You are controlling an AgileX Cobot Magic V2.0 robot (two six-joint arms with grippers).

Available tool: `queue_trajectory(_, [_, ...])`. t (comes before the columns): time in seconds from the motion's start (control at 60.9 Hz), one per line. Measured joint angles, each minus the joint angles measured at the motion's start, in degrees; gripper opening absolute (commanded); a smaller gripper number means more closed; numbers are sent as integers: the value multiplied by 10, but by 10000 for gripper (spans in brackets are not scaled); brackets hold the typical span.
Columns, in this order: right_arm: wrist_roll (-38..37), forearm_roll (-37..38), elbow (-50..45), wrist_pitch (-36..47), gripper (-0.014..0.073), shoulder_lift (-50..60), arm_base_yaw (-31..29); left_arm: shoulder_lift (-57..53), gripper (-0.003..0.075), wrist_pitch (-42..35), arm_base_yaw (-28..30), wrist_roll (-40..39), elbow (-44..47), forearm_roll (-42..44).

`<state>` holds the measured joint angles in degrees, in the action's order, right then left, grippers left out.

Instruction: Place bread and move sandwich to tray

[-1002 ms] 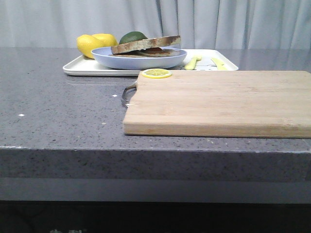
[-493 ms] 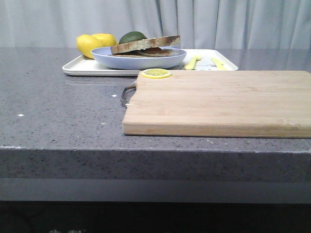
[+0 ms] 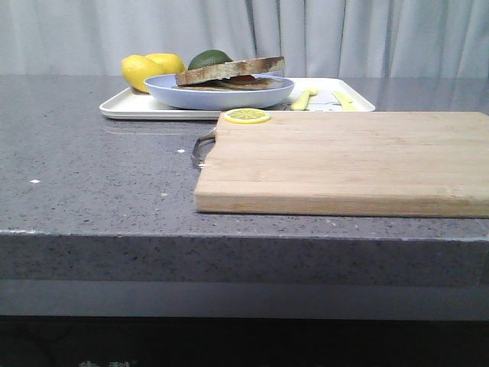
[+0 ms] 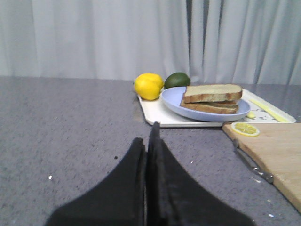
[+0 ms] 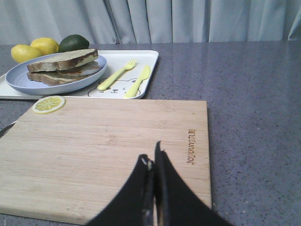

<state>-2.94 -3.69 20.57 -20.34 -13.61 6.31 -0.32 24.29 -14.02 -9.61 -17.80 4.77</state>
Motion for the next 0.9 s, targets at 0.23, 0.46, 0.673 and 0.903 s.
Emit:
queue_trajectory(0.23, [0,0,0,0,-60,0,0,0,-20,-17,88,0,72,-48])
queue_trajectory(0.46, [0,0,0,0,-60,0,0,0,-20,-67,135,0,131,-56])
queue_trajectory(0.673, [0,0,0,0,-60,0,0,0,-20,-90,148,0,163,-57])
queue_trajectory(0.903, [0,0,0,0,-60,0,0,0,-20,-126,150,0,180,-59])
